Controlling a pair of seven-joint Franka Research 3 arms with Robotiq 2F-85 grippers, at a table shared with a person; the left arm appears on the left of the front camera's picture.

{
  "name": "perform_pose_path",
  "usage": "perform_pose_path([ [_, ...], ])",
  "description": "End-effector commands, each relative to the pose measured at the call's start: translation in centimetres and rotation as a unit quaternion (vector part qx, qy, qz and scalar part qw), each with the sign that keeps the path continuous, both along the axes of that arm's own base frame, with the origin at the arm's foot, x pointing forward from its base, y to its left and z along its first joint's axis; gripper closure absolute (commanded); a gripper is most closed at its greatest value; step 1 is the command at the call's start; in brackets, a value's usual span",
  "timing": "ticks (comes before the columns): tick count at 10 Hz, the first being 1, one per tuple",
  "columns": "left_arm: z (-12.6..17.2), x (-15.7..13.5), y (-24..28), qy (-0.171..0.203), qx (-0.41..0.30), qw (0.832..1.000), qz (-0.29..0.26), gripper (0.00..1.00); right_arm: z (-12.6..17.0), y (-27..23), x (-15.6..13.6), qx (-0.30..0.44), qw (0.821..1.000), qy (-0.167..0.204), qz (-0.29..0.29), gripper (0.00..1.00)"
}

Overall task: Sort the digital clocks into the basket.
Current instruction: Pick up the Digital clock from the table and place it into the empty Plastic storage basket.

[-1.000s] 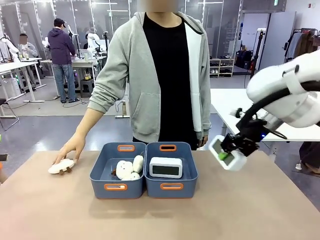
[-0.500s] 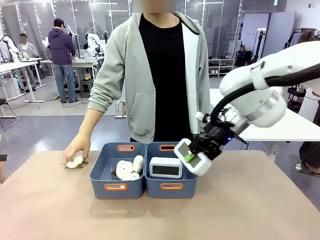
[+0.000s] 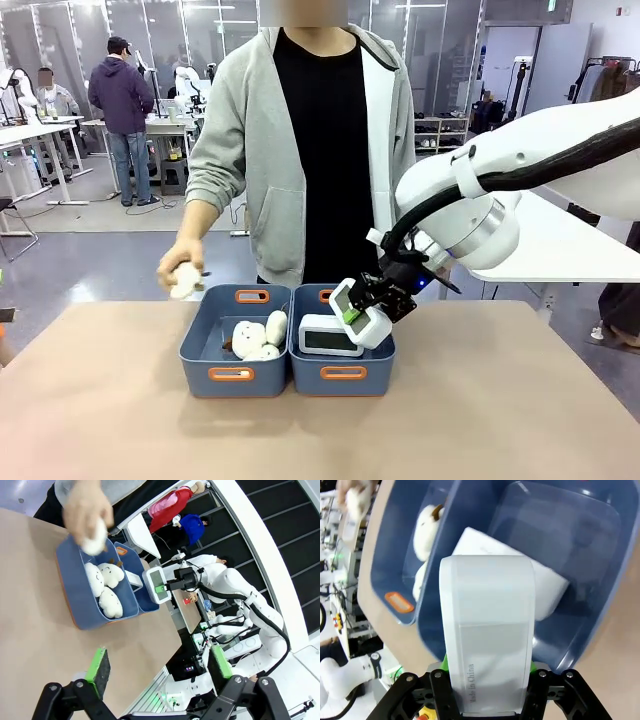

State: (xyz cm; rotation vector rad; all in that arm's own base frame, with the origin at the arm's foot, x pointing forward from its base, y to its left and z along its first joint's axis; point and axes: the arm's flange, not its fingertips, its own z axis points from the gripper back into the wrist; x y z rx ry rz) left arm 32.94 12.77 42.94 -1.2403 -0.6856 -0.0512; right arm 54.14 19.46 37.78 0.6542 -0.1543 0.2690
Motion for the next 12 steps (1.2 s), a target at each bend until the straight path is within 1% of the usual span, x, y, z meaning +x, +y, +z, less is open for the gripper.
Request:
perform_pose_path([
  [1, 0.1, 0.0, -0.1, -0.001, -0.003, 1.0, -0.001, 0.0, -1.2, -0.1, 0.8, 0.013, 0.999, -0.012, -0.037, 1.0],
  [3, 0.1, 0.0, -0.1, -0.001, -0.003, 1.0, -0.001, 0.0, -1.6, -0.6, 0.5, 0.011, 0.999, -0.013, -0.035, 1.0],
  [4, 0.1, 0.0, -0.1, -0.001, -0.003, 1.0, -0.001, 0.0, -1.6, -0.8, 0.2, 0.014, 0.999, -0.011, -0.032, 0.35],
  [5, 0.1, 0.0, -0.1, -0.001, -0.003, 1.0, -0.001, 0.0, -1.4, -1.0, 0.0, 0.019, 0.999, -0.011, -0.032, 0.3],
  [6, 0.1, 0.0, -0.1, -0.001, -0.003, 1.0, -0.001, 0.0, -1.2, -1.3, -0.1, 0.02, 0.999, -0.011, -0.033, 0.17],
  [7, 0.1, 0.0, -0.1, -0.001, -0.003, 1.0, -0.001, 0.0, -1.1, -1.5, -0.3, 0.022, 0.999, -0.012, -0.035, 0.12],
  [8, 0.1, 0.0, -0.1, -0.001, -0.003, 1.0, -0.001, 0.0, -0.9, -1.6, -0.5, 0.024, 0.999, -0.012, -0.034, 0.0],
  [10, 0.1, 0.0, -0.1, -0.001, -0.003, 1.0, -0.001, 0.0, -0.3, -1.9, -1.1, 0.03, 0.999, -0.016, -0.029, 0.0],
  [12, 0.1, 0.0, -0.1, -0.001, -0.003, 1.0, -0.001, 0.0, 0.9, -2.1, -1.9, 0.036, 0.999, -0.029, -0.022, 0.0],
])
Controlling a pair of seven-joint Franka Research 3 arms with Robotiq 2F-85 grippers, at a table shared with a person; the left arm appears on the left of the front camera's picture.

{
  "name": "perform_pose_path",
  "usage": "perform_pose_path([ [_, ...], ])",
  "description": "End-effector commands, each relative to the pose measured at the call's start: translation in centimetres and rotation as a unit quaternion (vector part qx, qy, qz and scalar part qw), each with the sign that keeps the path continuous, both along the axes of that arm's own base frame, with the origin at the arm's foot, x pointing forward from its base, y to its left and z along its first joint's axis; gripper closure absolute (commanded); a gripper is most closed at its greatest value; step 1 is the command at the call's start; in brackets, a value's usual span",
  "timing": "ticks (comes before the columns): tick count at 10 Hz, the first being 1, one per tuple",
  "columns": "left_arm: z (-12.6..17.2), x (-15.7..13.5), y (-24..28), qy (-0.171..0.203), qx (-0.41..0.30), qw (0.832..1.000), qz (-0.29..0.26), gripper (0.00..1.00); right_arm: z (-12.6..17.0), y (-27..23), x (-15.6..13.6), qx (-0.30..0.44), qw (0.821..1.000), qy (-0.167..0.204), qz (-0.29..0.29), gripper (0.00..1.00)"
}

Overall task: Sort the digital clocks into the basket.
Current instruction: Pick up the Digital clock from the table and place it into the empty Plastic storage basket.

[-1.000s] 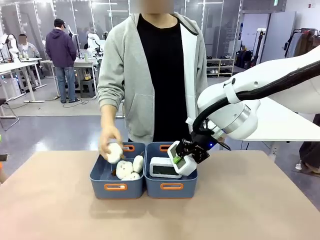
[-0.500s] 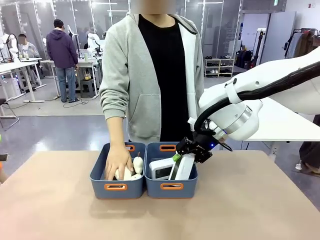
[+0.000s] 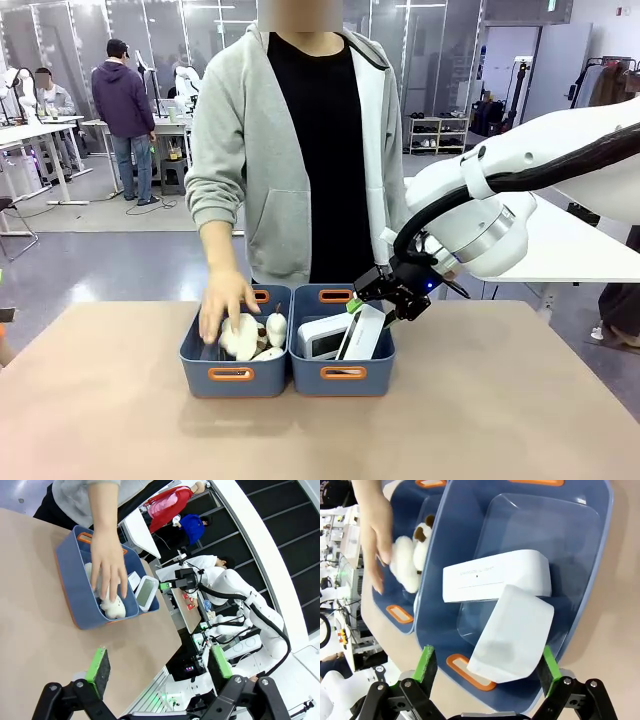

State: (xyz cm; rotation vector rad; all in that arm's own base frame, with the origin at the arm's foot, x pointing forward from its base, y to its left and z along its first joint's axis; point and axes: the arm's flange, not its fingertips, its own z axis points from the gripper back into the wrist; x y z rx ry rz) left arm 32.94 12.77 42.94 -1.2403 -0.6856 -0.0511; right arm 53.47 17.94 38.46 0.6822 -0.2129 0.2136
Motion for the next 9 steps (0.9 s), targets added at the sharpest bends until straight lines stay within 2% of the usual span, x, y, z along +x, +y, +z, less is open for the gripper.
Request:
perform_pose_path([
  [1, 0.1, 0.0, -0.1, -0.001, -0.003, 1.0, -0.001, 0.0, 0.7, -0.7, -1.6, 0.017, 1.0, -0.016, 0.013, 0.0],
  [3, 0.1, 0.0, -0.1, -0.001, -0.003, 1.0, -0.001, 0.0, 1.4, -1.3, -2.3, 0.012, 1.0, -0.019, 0.017, 0.0],
  [4, 0.1, 0.0, -0.1, -0.001, -0.003, 1.0, -0.001, 0.0, 1.2, -0.2, -1.0, 0.004, 1.0, -0.007, 0.005, 0.0],
  [9, 0.1, 0.0, -0.1, -0.001, -0.003, 1.0, -0.001, 0.0, 1.2, -0.2, -1.0, 0.004, 1.0, -0.007, 0.005, 0.0],
])
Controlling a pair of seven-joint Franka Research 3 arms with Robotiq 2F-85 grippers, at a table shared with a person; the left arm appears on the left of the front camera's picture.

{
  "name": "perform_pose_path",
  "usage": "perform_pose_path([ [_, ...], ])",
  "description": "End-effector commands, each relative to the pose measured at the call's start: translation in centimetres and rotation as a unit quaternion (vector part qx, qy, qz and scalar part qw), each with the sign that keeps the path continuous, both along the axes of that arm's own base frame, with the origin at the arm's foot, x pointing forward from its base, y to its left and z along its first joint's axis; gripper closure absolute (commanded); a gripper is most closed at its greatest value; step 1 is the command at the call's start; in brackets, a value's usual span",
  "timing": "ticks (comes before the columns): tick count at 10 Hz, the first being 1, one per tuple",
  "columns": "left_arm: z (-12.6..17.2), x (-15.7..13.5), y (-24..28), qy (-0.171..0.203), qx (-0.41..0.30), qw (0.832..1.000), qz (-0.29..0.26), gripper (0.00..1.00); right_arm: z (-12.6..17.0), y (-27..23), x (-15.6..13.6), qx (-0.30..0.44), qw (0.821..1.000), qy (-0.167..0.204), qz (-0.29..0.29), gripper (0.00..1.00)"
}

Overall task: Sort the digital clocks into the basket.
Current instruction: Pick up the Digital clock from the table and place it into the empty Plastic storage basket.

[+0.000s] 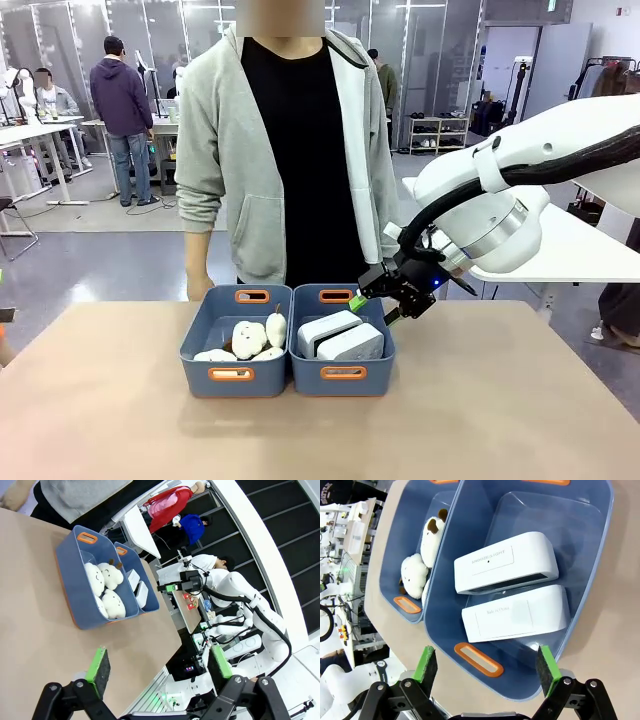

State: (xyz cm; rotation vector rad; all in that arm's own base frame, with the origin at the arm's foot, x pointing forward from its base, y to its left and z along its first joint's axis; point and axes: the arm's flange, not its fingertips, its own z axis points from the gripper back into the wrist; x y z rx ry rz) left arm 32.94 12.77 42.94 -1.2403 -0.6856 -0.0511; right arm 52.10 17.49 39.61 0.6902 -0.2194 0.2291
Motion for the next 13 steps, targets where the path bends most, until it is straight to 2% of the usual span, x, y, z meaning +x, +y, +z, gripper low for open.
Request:
perform_pose_path([
  [1, 0.1, 0.0, -0.1, -0.001, -0.003, 1.0, -0.001, 0.0, 0.0, 0.2, 0.4, 0.0, 1.0, -0.002, -0.002, 0.0],
  [9, 0.1, 0.0, -0.1, -0.001, -0.003, 1.0, -0.001, 0.0, 0.0, 0.0, 0.0, 0.0, 1.0, 0.0, 0.0, 0.0],
  [11, 0.1, 0.0, -0.1, -0.001, -0.003, 1.0, -0.001, 0.0, 6.0, -4.9, -3.7, 0.057, 0.998, 0.01, 0.022, 0.0],
  [12, 0.1, 0.0, -0.1, -0.001, -0.003, 1.0, -0.001, 0.0, 7.9, -8.5, -4.8, 0.056, 0.998, -0.017, 0.009, 0.0],
  [13, 0.1, 0.0, -0.1, -0.001, -0.003, 1.0, -0.001, 0.0, 9.5, -12.4, -5.9, 0.103, 0.994, -0.021, 0.0, 0.0],
])
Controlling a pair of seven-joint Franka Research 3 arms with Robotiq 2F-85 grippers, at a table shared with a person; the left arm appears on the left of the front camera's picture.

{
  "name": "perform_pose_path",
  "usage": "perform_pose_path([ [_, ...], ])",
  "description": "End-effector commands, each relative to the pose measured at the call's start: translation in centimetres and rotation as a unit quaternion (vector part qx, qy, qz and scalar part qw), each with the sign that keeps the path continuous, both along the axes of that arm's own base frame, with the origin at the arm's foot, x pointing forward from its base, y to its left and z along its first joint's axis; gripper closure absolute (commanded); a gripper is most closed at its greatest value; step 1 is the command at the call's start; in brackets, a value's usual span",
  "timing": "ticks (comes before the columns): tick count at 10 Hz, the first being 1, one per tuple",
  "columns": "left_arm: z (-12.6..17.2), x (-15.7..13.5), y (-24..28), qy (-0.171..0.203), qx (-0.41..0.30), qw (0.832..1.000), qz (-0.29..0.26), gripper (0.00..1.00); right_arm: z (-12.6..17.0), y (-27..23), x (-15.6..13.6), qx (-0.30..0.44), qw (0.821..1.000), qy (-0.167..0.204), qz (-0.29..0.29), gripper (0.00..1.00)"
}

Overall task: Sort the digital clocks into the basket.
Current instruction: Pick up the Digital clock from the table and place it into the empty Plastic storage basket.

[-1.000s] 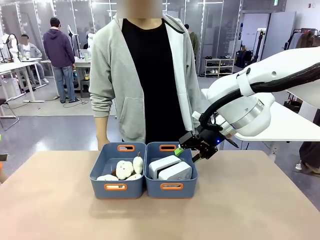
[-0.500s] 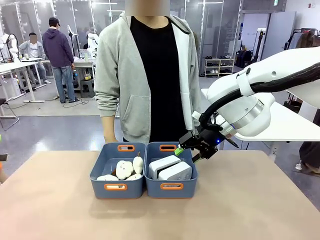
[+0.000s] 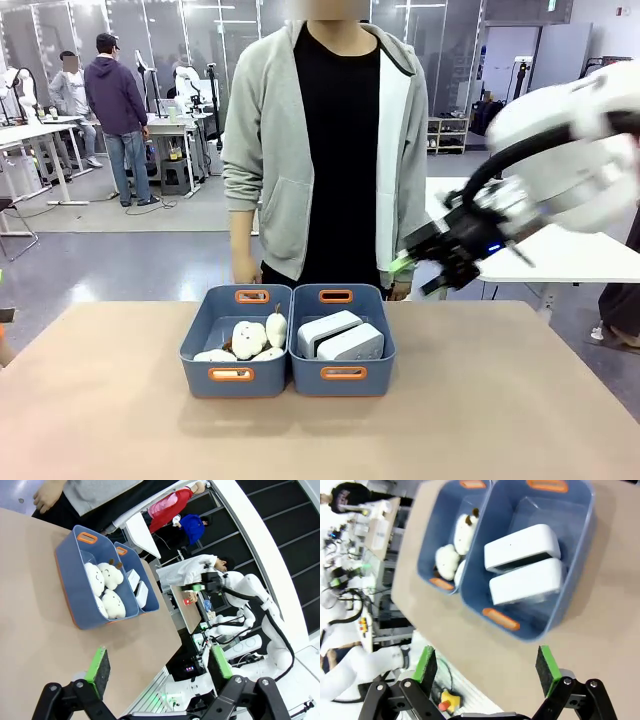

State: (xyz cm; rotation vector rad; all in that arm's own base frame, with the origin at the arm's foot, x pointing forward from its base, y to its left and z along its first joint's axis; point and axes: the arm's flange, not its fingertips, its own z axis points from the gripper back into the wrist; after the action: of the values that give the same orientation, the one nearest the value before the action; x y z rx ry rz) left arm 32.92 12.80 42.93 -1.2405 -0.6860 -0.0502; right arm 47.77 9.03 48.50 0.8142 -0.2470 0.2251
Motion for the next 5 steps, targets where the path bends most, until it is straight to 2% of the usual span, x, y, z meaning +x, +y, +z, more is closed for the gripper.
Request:
perform_pose_path([
  [1, 0.1, 0.0, -0.1, -0.001, -0.003, 1.0, -0.001, 0.0, 1.7, -7.7, -2.9, 0.059, 0.998, -0.007, -0.017, 0.0],
  [3, 0.1, 0.0, -0.1, -0.001, -0.003, 1.0, -0.001, 0.0, 3.5, -14.8, -6.0, 0.129, 0.99, 0.004, -0.061, 0.0],
  [5, 0.1, 0.0, -0.1, -0.001, -0.003, 1.0, -0.001, 0.0, 2.9, -21.7, -8.5, 0.229, 0.97, 0.03, -0.074, 0.0],
])
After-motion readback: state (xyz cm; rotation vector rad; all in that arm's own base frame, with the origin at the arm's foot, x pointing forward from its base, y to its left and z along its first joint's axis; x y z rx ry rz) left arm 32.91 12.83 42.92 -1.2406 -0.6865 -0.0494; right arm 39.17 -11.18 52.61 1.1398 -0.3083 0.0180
